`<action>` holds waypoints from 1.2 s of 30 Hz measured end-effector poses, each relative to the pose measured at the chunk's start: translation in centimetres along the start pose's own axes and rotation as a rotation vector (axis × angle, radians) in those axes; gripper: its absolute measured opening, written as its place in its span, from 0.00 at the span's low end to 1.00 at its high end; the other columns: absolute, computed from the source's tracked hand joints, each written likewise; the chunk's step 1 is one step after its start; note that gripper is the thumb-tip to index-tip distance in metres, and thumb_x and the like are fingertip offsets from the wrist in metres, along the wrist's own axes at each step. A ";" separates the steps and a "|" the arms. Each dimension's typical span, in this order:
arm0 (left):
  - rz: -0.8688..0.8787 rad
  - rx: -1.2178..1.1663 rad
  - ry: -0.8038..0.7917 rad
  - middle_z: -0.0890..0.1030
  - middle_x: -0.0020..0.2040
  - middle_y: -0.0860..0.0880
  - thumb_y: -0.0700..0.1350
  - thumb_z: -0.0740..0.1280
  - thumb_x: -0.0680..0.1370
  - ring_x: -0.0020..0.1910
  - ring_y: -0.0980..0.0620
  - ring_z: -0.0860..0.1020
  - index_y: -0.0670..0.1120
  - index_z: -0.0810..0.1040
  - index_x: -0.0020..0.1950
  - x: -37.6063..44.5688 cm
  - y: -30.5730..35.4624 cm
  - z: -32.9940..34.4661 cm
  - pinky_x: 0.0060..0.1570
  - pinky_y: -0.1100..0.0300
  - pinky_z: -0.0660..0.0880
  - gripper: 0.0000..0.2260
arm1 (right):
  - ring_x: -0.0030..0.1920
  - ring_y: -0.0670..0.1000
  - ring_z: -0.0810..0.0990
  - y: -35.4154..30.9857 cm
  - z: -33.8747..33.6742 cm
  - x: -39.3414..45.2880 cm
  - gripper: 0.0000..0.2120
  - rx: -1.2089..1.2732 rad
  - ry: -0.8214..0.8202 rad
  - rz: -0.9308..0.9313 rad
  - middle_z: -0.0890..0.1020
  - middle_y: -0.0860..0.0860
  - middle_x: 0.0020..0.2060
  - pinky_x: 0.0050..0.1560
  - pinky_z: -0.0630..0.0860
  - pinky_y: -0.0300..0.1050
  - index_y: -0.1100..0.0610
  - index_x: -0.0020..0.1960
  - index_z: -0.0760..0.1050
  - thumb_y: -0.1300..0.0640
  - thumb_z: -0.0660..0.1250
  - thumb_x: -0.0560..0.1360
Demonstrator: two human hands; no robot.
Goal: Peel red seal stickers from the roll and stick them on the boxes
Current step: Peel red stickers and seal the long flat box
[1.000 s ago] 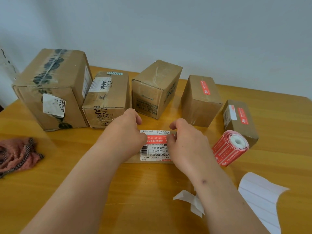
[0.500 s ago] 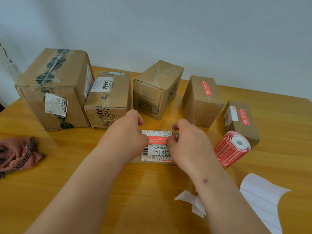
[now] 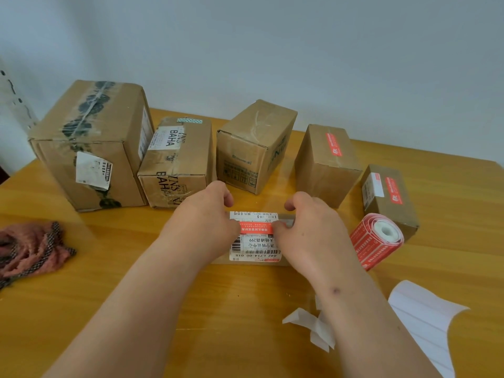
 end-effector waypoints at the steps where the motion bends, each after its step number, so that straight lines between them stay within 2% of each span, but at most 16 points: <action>1: 0.002 0.001 -0.002 0.80 0.41 0.53 0.43 0.69 0.74 0.39 0.53 0.79 0.53 0.71 0.52 0.0 0.0 0.0 0.34 0.58 0.76 0.11 | 0.52 0.50 0.76 0.2 -0.1 0.0 0.15 0.003 -0.005 0.005 0.76 0.47 0.54 0.51 0.76 0.46 0.49 0.62 0.70 0.50 0.64 0.76; 4: 0.006 0.002 -0.001 0.80 0.41 0.53 0.43 0.69 0.74 0.39 0.53 0.79 0.53 0.71 0.51 0.0 0.0 -0.1 0.32 0.59 0.75 0.10 | 0.52 0.50 0.76 0.8 0.0 0.1 0.14 0.020 -0.001 0.023 0.76 0.48 0.55 0.52 0.77 0.48 0.50 0.62 0.71 0.55 0.64 0.76; 7: 0.022 -0.004 0.021 0.79 0.39 0.53 0.45 0.66 0.76 0.37 0.55 0.78 0.53 0.71 0.51 -0.4 0.1 0.0 0.30 0.59 0.73 0.07 | 0.51 0.49 0.75 1.4 0.2 -0.1 0.13 0.042 0.044 0.018 0.75 0.48 0.54 0.51 0.77 0.46 0.51 0.61 0.72 0.56 0.62 0.77; 9: 0.035 0.029 0.053 0.78 0.38 0.54 0.50 0.65 0.77 0.37 0.56 0.77 0.53 0.70 0.51 -0.6 0.3 0.2 0.31 0.60 0.72 0.06 | 0.50 0.49 0.75 1.5 0.3 -0.1 0.11 0.056 0.076 0.002 0.74 0.48 0.52 0.50 0.77 0.47 0.51 0.60 0.73 0.56 0.60 0.78; 11: 0.036 0.084 0.074 0.77 0.39 0.55 0.57 0.66 0.76 0.38 0.57 0.75 0.54 0.69 0.51 -0.6 0.7 0.5 0.32 0.59 0.72 0.10 | 0.48 0.49 0.75 1.4 0.5 0.0 0.10 0.060 0.098 -0.006 0.73 0.47 0.49 0.49 0.77 0.48 0.51 0.58 0.73 0.53 0.60 0.78; 13: 0.026 0.129 0.081 0.75 0.40 0.56 0.59 0.67 0.75 0.39 0.56 0.75 0.55 0.68 0.51 -0.5 0.9 0.8 0.33 0.59 0.72 0.13 | 0.46 0.49 0.75 1.3 0.7 0.2 0.09 0.043 0.101 -0.005 0.72 0.47 0.46 0.47 0.77 0.47 0.51 0.56 0.73 0.49 0.60 0.78; 15: 0.014 0.141 0.089 0.75 0.40 0.57 0.56 0.67 0.76 0.40 0.55 0.75 0.55 0.69 0.52 -0.4 0.8 0.9 0.37 0.56 0.76 0.11 | 0.45 0.48 0.74 1.4 0.9 0.6 0.10 0.028 0.089 0.003 0.72 0.47 0.46 0.46 0.77 0.45 0.51 0.56 0.73 0.49 0.61 0.78; 19: -0.011 0.070 0.105 0.77 0.42 0.54 0.44 0.64 0.77 0.43 0.53 0.75 0.54 0.70 0.53 -0.2 0.2 0.6 0.40 0.53 0.77 0.08 | 0.50 0.49 0.76 1.8 0.7 0.7 0.12 0.049 0.073 0.017 0.75 0.48 0.53 0.49 0.78 0.46 0.51 0.61 0.73 0.52 0.61 0.79; 21: 0.002 0.052 0.108 0.76 0.42 0.54 0.46 0.65 0.77 0.42 0.53 0.76 0.54 0.70 0.54 -0.3 0.2 0.6 0.39 0.54 0.77 0.08 | 0.49 0.48 0.75 1.6 0.8 0.3 0.14 0.062 0.068 -0.005 0.73 0.46 0.51 0.48 0.78 0.47 0.49 0.60 0.72 0.46 0.62 0.77; 24: 0.019 0.098 0.093 0.75 0.42 0.56 0.59 0.69 0.73 0.39 0.54 0.77 0.55 0.67 0.52 -0.8 0.8 0.9 0.35 0.56 0.77 0.16 | 0.46 0.46 0.74 1.2 1.2 -0.3 0.22 0.037 0.049 -0.025 0.70 0.43 0.46 0.43 0.79 0.43 0.45 0.58 0.71 0.34 0.64 0.71; 26: 0.013 0.111 0.076 0.75 0.43 0.56 0.59 0.71 0.72 0.38 0.56 0.77 0.56 0.66 0.52 -1.0 0.9 0.9 0.32 0.59 0.75 0.17 | 0.47 0.45 0.74 1.4 1.0 -0.3 0.21 0.053 0.043 -0.026 0.70 0.42 0.47 0.43 0.78 0.41 0.46 0.59 0.71 0.37 0.66 0.71; 29: 0.010 0.041 0.069 0.76 0.45 0.54 0.50 0.71 0.74 0.39 0.54 0.76 0.56 0.67 0.53 -1.2 0.6 0.7 0.30 0.62 0.71 0.15 | 0.49 0.45 0.74 2.1 0.6 -0.3 0.17 0.096 0.020 -0.017 0.70 0.43 0.51 0.46 0.77 0.39 0.47 0.62 0.70 0.45 0.65 0.75; 30: 0.006 0.026 0.072 0.76 0.45 0.54 0.50 0.71 0.74 0.39 0.54 0.76 0.55 0.67 0.53 -1.3 0.6 0.7 0.30 0.63 0.71 0.15 | 0.49 0.45 0.74 2.1 0.6 -0.4 0.17 0.101 0.025 -0.020 0.71 0.43 0.51 0.45 0.77 0.39 0.46 0.61 0.70 0.44 0.65 0.75; 34: 0.008 0.099 0.115 0.74 0.42 0.56 0.58 0.71 0.72 0.37 0.55 0.76 0.56 0.65 0.52 -1.6 1.2 1.1 0.29 0.61 0.74 0.18 | 0.45 0.45 0.74 1.5 1.2 -0.6 0.18 0.075 0.054 -0.039 0.70 0.41 0.46 0.39 0.76 0.36 0.44 0.56 0.70 0.37 0.66 0.71; 36: 0.009 0.083 0.101 0.74 0.43 0.56 0.51 0.70 0.74 0.38 0.55 0.76 0.56 0.65 0.53 -1.4 1.0 1.1 0.29 0.62 0.71 0.15 | 0.46 0.45 0.74 1.9 1.1 -0.4 0.16 0.098 0.029 -0.031 0.70 0.42 0.48 0.39 0.73 0.34 0.45 0.58 0.70 0.43 0.67 0.73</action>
Point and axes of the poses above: each hand's wrist, its own x-axis towards the middle knuckle, its own z-axis out of the palm, y = z × x, the point moved 2 cm from there along x, towards the middle knuckle
